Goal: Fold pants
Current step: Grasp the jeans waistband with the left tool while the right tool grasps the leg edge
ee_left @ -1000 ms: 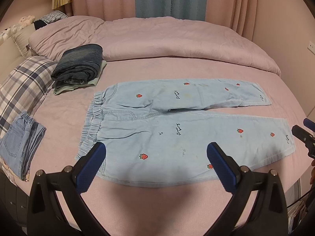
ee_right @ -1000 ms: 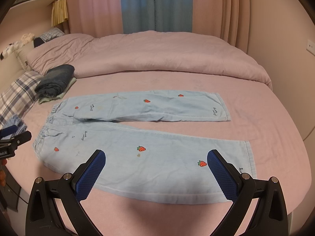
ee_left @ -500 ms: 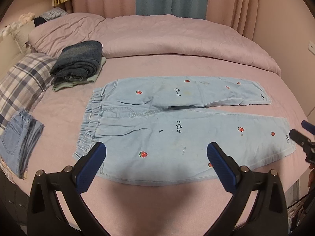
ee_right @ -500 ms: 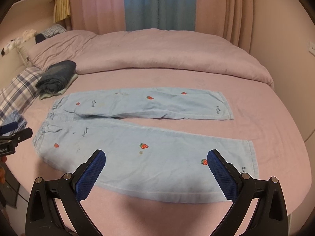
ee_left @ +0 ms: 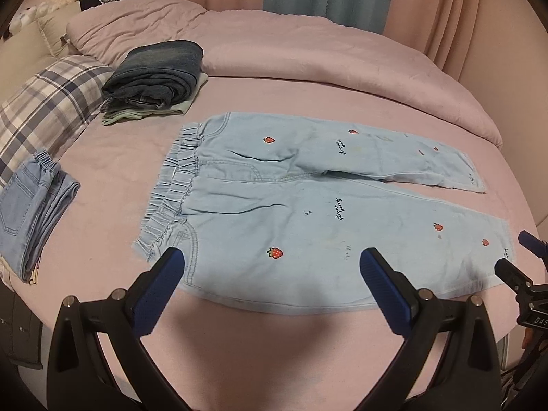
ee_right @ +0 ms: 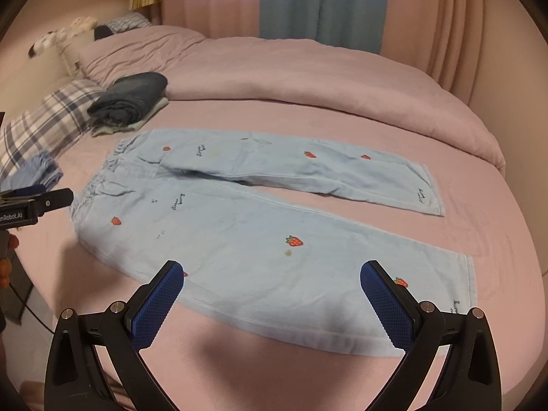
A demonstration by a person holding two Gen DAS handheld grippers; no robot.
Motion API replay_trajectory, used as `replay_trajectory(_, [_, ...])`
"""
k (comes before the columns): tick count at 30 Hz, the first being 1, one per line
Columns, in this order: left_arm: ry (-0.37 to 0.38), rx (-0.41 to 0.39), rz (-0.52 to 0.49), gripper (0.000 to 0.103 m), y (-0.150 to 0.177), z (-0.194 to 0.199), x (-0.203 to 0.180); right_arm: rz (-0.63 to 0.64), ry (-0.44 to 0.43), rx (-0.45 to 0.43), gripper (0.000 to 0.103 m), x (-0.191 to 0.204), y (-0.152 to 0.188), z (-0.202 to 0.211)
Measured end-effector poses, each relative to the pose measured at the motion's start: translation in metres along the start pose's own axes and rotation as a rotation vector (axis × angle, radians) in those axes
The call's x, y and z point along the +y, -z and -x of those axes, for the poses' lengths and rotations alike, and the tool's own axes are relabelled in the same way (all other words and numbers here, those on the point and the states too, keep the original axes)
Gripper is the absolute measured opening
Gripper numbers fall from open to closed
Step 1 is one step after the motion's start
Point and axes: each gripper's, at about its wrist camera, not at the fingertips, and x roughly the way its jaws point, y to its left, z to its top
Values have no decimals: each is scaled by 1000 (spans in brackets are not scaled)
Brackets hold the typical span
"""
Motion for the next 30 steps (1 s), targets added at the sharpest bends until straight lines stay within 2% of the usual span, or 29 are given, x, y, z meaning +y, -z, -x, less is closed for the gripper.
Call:
replay_trajectory(8, [18, -1, -1, 103, 0, -3, 2, 28, -1, 5, 103, 9, 0, -2])
replay_trajectory(12, [27, 13, 59, 103, 5, -9, 17, 68, -59, 21, 103, 24, 3, -16])
replay_trajectory(19, [159, 147, 455, 102, 38, -53, 100, 363, -151, 37, 103, 103, 20, -60])
replay_trajectory(21, [180, 148, 538, 102, 47, -60, 114, 454, -166, 36, 97, 125, 27, -70])
replay_trajectory(23, [224, 139, 636, 101, 56, -69, 127, 541, -182, 31, 83, 144, 34, -76])
replay_trajectory(24, [233, 135, 653, 101, 57, -70, 129, 575, -187, 28, 80, 151, 37, -78])
replay_trajectory(27, [272, 123, 729, 96, 57, -83, 134, 694, -156, -7, 78, 171, 47, -87])
replay_trajectory(29, [264, 86, 761, 88, 54, -88, 138, 754, -111, -41, 70, 179, 53, -93])
replay_trajectory(30, [258, 74, 777, 78, 52, -88, 141, 776, -99, -60, 68, 182, 54, -95])
